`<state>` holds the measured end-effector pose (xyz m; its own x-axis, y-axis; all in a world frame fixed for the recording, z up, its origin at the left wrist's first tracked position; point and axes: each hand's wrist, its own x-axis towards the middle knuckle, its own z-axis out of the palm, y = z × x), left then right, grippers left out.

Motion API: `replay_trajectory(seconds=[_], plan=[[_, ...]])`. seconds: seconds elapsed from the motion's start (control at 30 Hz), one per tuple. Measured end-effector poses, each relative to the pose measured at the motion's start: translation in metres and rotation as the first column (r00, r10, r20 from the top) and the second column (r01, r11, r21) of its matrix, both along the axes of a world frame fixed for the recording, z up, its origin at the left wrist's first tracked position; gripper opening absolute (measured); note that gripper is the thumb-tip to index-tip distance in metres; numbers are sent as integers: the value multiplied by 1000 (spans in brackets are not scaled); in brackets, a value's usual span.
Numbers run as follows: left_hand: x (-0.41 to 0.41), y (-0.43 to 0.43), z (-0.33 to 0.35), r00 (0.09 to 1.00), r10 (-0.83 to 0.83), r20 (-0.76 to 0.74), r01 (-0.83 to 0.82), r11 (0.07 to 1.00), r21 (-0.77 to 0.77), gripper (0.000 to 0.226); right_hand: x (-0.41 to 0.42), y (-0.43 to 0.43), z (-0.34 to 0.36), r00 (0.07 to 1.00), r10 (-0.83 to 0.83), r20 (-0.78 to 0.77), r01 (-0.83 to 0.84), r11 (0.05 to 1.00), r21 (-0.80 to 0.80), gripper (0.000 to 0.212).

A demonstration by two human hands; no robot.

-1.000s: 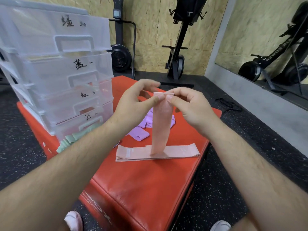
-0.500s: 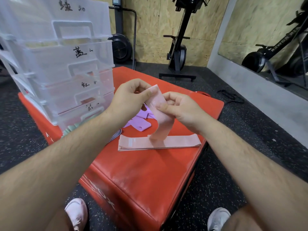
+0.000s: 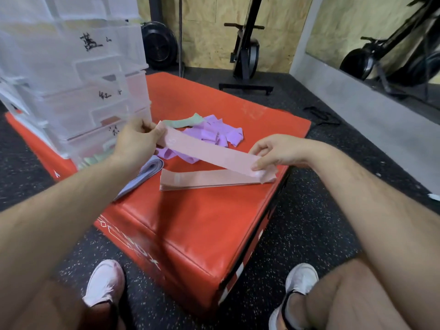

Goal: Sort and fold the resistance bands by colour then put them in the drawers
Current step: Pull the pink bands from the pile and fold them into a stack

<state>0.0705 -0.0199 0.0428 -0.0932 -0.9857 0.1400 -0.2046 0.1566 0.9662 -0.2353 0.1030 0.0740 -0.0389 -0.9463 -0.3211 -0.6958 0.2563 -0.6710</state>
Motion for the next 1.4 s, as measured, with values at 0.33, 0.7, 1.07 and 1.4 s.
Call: replay_trajectory(seconds=[0.33,0.7,1.07,1.4], plan=[[-2,3,-41,936,4,352,-21,999,47,26,-42,0,-33,965,-258,-40,253,963,-94,36],[-1,15,-68,744,-11,668,152,976,-154,18,-36,-8,-59,927,-180,-329,142,980,-138,28],[5,3,-87,552,20,834,259,946,-194,5,-34,-15,-79,838,-118,-532,65,991,-116,21],[-53,31,-76,603,-57,795,587,707,-394,14,-26,-10,-65,839,-219,-498,252,968,0,47]])
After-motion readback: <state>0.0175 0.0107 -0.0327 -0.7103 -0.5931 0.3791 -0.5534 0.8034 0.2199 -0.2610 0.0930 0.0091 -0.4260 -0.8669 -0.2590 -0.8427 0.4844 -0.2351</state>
